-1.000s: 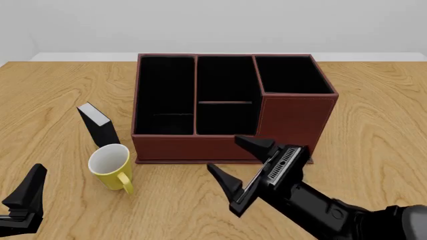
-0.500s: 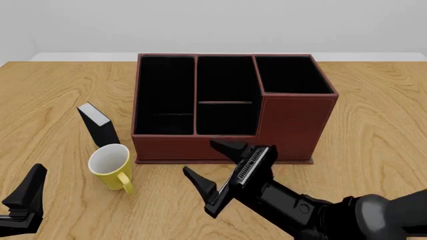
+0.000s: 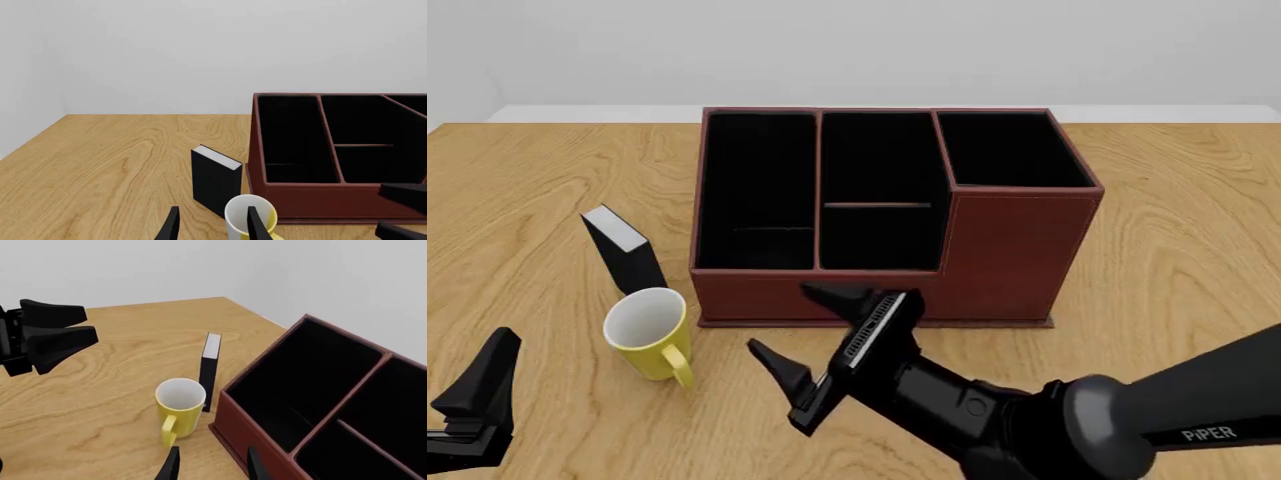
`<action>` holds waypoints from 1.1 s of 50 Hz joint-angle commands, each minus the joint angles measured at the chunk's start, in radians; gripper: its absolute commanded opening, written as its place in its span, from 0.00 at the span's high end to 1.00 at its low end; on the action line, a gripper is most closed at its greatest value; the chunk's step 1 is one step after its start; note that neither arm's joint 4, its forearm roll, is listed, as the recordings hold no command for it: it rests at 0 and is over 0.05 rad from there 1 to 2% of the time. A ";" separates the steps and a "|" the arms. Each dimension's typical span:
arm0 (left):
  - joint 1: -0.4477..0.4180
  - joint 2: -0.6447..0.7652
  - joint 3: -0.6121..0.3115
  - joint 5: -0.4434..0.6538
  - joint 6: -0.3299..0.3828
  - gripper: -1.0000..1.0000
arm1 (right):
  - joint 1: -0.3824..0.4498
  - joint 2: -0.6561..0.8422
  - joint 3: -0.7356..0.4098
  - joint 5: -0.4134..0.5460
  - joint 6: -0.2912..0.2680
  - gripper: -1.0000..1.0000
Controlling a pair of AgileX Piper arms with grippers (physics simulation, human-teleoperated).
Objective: Pick up the yellow and white mug and place it to the right of the caddy.
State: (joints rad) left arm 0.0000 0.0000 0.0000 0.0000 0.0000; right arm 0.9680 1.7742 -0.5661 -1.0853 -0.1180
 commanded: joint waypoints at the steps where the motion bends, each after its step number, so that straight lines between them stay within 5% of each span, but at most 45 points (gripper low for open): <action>1: 0.000 0.000 0.000 0.000 0.000 0.00 | 0.021 0.057 -0.067 0.016 -0.003 0.00; 55: 0.000 0.000 0.000 0.000 0.000 0.00 | 0.071 0.206 -0.236 0.073 -0.037 0.00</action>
State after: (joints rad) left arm 0.0000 0.0000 0.0000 0.0000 0.0000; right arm 1.0309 1.9615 -0.7747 -1.0255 -0.1474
